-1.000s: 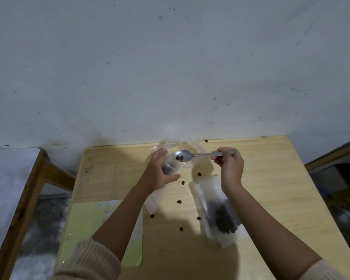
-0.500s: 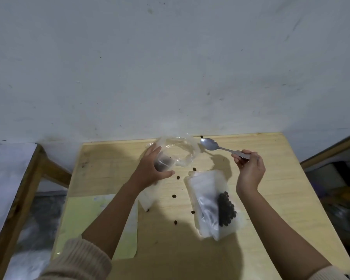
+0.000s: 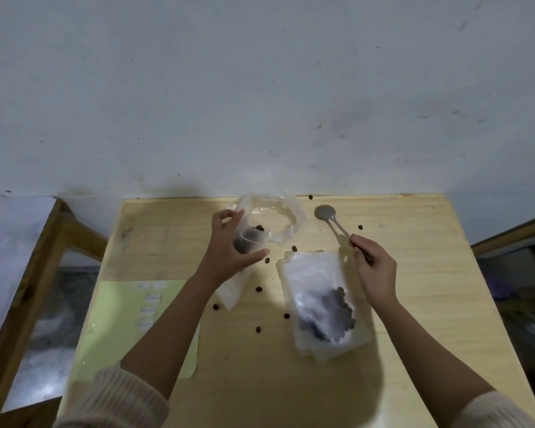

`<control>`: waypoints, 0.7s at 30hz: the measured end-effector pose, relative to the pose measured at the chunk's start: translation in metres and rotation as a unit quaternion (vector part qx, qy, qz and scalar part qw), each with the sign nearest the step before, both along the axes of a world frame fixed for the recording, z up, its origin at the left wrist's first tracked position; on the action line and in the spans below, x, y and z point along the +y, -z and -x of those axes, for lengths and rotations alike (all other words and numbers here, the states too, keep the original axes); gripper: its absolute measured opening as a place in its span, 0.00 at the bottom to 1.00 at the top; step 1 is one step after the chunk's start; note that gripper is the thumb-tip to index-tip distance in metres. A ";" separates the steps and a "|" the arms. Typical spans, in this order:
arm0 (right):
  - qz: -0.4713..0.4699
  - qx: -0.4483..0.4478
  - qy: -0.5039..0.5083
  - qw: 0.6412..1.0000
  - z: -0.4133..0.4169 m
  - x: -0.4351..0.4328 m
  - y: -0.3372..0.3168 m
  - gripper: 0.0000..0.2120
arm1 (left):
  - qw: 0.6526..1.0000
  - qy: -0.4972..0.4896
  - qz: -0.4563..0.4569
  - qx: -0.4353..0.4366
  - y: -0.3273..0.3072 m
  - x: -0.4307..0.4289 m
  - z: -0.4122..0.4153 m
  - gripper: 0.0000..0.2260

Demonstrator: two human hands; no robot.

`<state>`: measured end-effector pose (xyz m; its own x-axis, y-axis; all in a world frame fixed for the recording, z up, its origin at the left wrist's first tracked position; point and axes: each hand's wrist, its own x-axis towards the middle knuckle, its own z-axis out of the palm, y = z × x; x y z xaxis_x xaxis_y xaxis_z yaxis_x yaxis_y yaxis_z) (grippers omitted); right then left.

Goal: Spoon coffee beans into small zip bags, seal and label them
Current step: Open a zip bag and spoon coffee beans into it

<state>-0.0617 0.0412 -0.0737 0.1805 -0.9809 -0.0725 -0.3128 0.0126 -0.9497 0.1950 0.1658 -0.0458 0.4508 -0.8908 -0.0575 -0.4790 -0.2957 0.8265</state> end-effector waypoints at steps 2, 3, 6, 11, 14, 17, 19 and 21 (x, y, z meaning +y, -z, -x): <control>0.023 0.042 -0.015 0.999 0.004 -0.004 0.003 0.11 | 1.000 -0.001 -0.004 0.001 0.000 -0.001 0.002 0.42; 0.033 0.055 -0.017 0.998 0.006 -0.005 0.004 0.11 | 1.000 -0.003 -0.005 0.002 0.000 -0.002 0.003 0.42; 0.053 0.089 -0.028 0.994 0.008 -0.008 0.008 0.09 | 1.000 -0.004 -0.003 -0.001 -0.002 -0.003 0.006 0.41; 0.059 0.150 -0.067 0.985 0.013 -0.009 0.015 0.10 | 1.000 -0.013 0.003 -0.004 -0.002 -0.002 0.010 0.41; 0.060 0.175 -0.082 0.979 0.011 -0.010 0.015 0.11 | 1.000 -0.022 0.003 -0.007 -0.004 -0.001 0.011 0.42; 0.060 0.181 -0.093 0.977 0.009 -0.013 0.014 0.11 | 0.999 -0.032 0.010 -0.005 -0.009 0.002 0.013 0.43; 0.064 0.181 -0.095 0.977 0.009 -0.014 0.012 0.11 | 0.999 -0.032 0.009 -0.006 -0.012 0.004 0.015 0.44; 0.070 0.185 -0.099 0.975 0.009 -0.015 0.010 0.11 | 0.999 -0.031 0.008 -0.009 -0.014 0.007 0.017 0.43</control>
<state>-0.0710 0.0259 -0.0840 0.3537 -0.9346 -0.0373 -0.6181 -0.2036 -0.7593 0.1785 0.1732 -0.0316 0.5065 -0.8616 -0.0347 -0.4745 -0.3121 0.8230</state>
